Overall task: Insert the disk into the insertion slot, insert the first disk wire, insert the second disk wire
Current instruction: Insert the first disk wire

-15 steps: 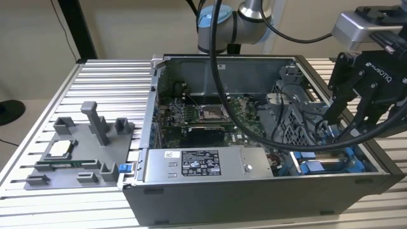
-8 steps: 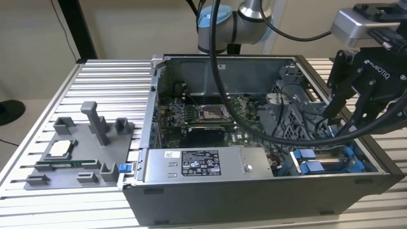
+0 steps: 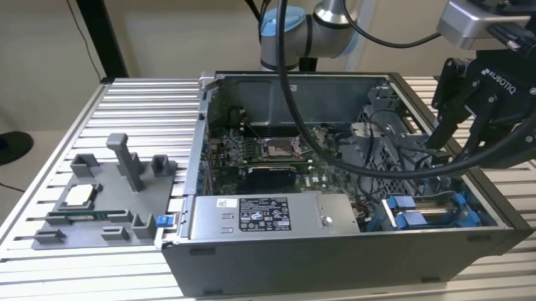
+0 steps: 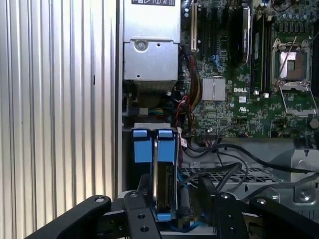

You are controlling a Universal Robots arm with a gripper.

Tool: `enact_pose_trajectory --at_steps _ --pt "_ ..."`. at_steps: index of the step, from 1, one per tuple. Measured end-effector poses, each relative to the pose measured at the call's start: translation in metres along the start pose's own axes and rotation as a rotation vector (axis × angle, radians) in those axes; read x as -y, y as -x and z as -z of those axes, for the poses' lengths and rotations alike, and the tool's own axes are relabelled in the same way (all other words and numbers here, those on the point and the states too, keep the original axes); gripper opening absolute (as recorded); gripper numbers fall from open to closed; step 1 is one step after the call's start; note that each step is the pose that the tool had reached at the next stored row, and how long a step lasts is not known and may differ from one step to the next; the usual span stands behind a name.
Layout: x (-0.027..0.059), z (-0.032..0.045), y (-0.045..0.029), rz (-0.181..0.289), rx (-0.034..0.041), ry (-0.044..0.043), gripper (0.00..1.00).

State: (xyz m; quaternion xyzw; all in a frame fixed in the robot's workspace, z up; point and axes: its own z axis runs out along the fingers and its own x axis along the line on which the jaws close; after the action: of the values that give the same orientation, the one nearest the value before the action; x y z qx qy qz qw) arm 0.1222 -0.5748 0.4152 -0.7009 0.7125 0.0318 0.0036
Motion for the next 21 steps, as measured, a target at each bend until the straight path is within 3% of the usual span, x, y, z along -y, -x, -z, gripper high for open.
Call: enact_pose_trajectory --at_steps 3,21 --pt "0.0000 0.0036 0.0012 0.000 -0.0006 0.0000 1.00" --pt "0.0057 0.0033 0.0030 0.003 -0.0007 -0.0001 1.00"
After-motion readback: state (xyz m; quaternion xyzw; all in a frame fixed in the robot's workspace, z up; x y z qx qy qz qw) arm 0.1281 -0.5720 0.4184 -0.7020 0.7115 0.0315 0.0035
